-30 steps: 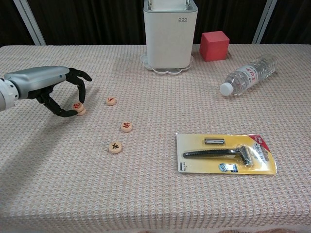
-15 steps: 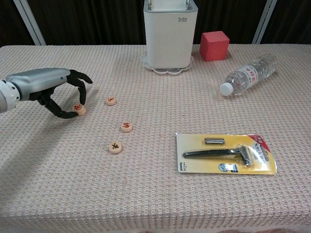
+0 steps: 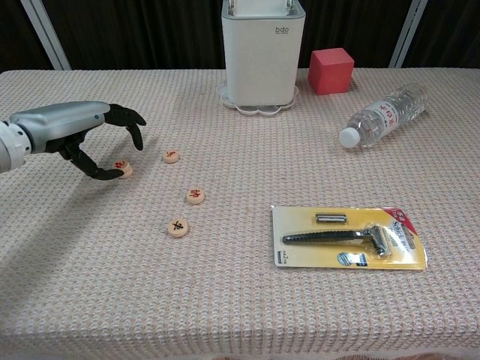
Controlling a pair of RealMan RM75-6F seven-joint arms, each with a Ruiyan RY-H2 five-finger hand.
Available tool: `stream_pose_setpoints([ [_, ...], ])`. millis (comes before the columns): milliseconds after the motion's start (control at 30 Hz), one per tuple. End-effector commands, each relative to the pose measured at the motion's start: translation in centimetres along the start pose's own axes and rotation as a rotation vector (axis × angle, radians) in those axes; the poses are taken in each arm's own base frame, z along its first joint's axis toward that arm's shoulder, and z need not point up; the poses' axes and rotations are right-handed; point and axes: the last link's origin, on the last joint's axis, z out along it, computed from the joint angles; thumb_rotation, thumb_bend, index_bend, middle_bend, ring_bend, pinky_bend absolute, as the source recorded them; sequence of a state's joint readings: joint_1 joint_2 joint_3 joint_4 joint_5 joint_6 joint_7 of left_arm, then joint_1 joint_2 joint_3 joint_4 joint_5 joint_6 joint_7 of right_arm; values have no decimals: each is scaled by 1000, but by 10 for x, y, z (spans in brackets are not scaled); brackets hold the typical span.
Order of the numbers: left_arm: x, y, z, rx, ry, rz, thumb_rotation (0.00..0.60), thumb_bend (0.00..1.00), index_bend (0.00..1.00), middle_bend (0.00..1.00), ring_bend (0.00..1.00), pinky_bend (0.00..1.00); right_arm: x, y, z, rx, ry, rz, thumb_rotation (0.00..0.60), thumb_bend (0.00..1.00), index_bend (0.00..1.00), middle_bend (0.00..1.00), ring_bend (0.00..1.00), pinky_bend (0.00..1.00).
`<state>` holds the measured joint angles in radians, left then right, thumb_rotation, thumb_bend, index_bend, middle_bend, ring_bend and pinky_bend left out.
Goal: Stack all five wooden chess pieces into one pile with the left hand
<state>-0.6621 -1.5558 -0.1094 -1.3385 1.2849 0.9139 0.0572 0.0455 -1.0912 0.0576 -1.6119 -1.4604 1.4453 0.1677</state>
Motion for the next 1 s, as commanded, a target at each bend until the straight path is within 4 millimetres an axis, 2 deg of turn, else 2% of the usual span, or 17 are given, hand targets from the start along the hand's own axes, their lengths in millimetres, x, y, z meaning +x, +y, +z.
stream_pose_setpoints([
  [33,7,11,1,-32,11,-15,600,291,344,99,0,0,-1,1,0,-2,-2,2,600,155,0,0,0,0],
  [233,17,36,14,-96,-2,26,600,292,350,98,0,0,-4,2,1,-4,-13,10,600,156,0,0,0,0],
  [533,7,48,38,-47,-32,46,600,293,352,99,0,0,-2,3,2,7,-3,19,600,168,0,0,0,0],
  [800,1,50,50,-11,-47,39,600,293,354,101,0,0,-1,-1,0,26,-2,29,600,168,0,0,0,0],
  [1000,0,42,51,26,-51,39,600,292,373,103,0,0,0,0,2,28,-1,30,600,167,0,0,0,0],
])
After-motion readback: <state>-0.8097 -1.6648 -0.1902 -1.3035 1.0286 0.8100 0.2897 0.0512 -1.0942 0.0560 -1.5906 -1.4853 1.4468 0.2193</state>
